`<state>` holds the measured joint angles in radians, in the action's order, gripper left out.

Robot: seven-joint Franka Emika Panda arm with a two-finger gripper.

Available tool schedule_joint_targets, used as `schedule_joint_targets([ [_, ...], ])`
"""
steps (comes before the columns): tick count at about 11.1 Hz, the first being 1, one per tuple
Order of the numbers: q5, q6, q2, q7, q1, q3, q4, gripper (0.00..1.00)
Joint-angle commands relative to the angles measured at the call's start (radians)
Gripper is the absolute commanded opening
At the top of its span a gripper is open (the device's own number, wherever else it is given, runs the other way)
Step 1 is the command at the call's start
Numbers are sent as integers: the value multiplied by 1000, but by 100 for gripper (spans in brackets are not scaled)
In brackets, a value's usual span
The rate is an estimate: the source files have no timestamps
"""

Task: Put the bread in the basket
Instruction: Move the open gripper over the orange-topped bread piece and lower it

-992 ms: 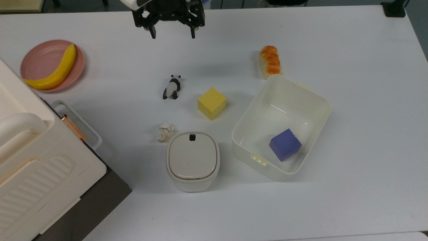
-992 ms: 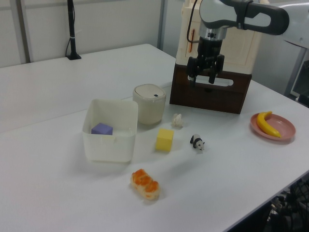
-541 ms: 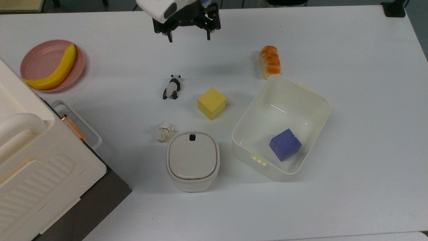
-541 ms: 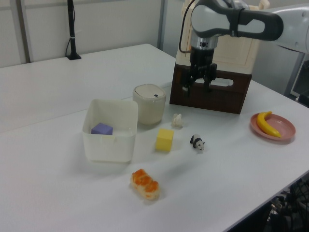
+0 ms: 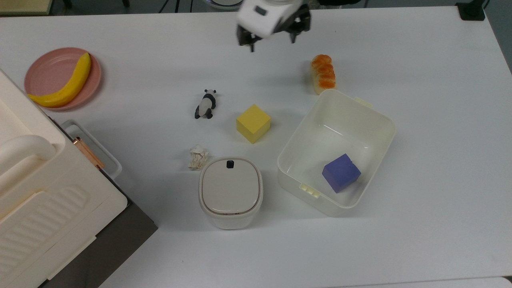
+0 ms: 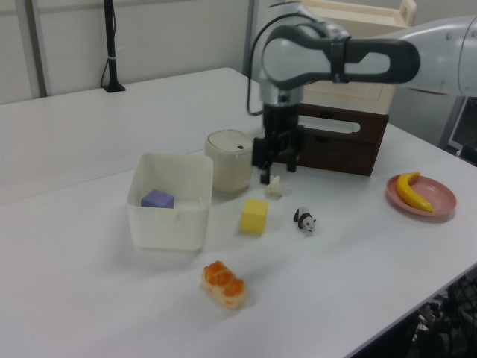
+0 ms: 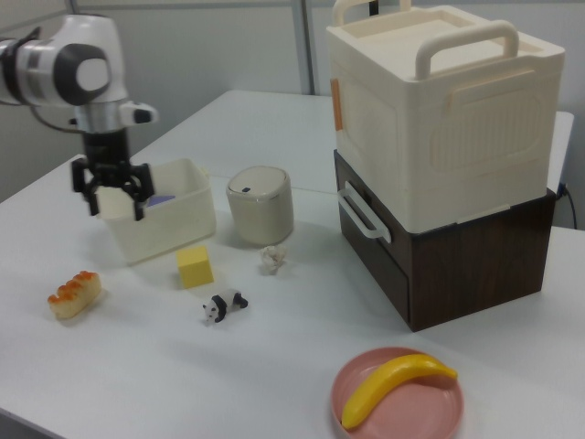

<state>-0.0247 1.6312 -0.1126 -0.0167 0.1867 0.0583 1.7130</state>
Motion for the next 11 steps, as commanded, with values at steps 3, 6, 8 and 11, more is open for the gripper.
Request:
schedule_joint_targets([
  [3, 46, 189, -44, 49, 203, -6, 137, 100],
  [6, 98, 320, -107, 127, 266, 5, 207, 100],
  [8, 146, 363, -148, 211, 276, 43, 235, 100],
  [11, 186, 388, -203, 302, 304, 57, 234, 87],
])
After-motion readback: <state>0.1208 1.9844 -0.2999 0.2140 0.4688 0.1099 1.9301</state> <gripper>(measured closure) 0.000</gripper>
